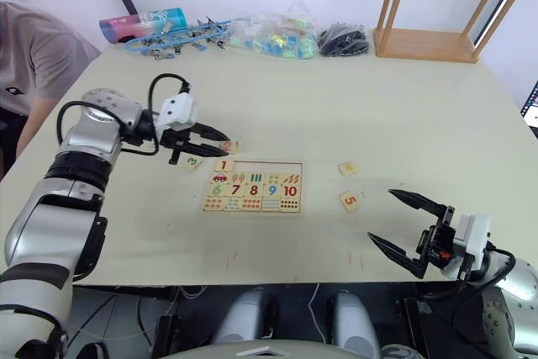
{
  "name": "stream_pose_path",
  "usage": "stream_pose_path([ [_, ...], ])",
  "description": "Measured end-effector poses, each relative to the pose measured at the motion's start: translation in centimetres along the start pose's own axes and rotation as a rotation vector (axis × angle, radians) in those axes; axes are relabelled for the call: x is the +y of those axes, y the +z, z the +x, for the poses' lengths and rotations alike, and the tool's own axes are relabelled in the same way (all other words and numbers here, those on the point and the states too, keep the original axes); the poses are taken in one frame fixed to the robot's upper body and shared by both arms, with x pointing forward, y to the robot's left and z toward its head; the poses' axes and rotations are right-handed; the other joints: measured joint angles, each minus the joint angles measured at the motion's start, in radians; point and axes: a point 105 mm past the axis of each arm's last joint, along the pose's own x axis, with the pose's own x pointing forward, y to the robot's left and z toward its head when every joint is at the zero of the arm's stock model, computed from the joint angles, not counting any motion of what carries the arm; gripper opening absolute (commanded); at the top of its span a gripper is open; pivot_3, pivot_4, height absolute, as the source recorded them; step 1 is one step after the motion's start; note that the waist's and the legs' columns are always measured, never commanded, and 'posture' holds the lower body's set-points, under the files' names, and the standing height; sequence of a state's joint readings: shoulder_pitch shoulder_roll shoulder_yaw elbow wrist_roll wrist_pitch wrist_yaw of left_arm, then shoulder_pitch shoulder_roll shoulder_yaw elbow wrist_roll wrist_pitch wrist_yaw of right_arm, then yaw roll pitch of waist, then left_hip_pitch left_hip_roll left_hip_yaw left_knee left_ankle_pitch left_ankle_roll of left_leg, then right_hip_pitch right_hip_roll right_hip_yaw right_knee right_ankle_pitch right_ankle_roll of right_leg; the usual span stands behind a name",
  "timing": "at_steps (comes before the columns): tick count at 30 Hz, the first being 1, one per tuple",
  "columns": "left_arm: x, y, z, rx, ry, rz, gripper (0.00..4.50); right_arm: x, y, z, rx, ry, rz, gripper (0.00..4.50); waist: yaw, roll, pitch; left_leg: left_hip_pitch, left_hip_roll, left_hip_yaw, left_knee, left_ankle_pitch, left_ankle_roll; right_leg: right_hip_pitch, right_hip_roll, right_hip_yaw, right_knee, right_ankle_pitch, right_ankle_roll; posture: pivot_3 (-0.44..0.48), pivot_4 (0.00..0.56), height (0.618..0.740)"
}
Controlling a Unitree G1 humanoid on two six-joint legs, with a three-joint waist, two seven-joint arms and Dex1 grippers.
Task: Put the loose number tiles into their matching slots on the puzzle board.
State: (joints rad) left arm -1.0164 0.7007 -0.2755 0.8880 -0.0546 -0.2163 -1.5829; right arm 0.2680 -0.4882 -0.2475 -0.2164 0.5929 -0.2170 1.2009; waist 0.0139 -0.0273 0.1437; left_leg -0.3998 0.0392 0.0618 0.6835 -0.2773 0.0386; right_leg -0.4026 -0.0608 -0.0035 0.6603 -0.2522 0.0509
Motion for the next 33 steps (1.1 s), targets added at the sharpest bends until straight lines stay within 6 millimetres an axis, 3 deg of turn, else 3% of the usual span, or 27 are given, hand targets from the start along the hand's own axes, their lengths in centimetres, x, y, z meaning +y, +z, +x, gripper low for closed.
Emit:
stream_pose_path([
  [7,-0.4,-0.8,1.8,0.108,-0.081,0.004,0.95,-0.1,0.0,0.1,0.000,-0.013,-0.008,4.50,-0.001,0.000,0.000,0.000,0.000,0.000,0.000,0.000,0.000,0.000,0.001,0.001,0.000,0.000,0.000,0.000,0.150,0.737],
  [20,-0.3,-1.8,2.2,0.215,-0.106,-0.008,0.95,-0.2,0.0,0.0,-0.001,-0.029,-0.023,4.50,0.000,0.000,0.000,0.000,0.000,-0.004,0.000,0.000,0.000,0.000,0.000,0.001,0.000,0.000,0.000,0.000,0.150,0.737],
  [33,0.1,-1.6,3.0,0.235,-0.104,0.006,0.95,-0.4,-0.3,-0.2,0.006,-0.039,-0.013,4.50,0.000,0.000,0.000,0.000,0.000,-0.004,0.000,0.000,0.000,0.000,0.000,0.001,0.000,0.000,0.000,0.000,0.150,0.737],
])
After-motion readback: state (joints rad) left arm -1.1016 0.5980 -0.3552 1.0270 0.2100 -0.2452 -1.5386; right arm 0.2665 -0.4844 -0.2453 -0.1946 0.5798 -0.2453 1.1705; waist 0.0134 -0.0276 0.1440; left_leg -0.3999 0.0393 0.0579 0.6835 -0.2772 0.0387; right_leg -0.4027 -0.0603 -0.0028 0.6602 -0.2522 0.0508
